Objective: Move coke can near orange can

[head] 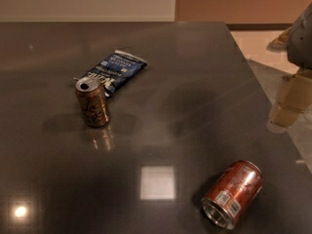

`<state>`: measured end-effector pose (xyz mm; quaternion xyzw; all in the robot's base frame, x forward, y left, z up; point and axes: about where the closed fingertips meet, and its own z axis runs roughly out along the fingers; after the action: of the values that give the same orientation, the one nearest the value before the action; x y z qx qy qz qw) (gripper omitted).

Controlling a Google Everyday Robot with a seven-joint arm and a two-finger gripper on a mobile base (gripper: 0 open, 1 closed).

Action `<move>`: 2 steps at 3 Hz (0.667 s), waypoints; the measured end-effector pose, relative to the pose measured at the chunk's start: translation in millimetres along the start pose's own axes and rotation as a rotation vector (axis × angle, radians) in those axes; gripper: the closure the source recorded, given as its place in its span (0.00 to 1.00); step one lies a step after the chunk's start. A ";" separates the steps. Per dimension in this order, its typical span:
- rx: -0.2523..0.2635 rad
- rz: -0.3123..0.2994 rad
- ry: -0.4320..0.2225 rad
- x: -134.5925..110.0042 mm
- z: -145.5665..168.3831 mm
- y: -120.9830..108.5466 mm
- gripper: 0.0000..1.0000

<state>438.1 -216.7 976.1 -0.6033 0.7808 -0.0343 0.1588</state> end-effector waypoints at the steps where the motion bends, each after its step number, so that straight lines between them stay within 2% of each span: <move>1: 0.000 0.000 0.000 0.0 0.0 0.0 0.00; 2: -0.008 -0.013 -0.009 -1.2 0.5 1.7 0.00</move>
Offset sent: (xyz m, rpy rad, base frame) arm -0.0374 0.0354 -0.0178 0.1597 0.1113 0.4114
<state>436.9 -215.0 975.4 -0.6092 0.7762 -0.0295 0.1597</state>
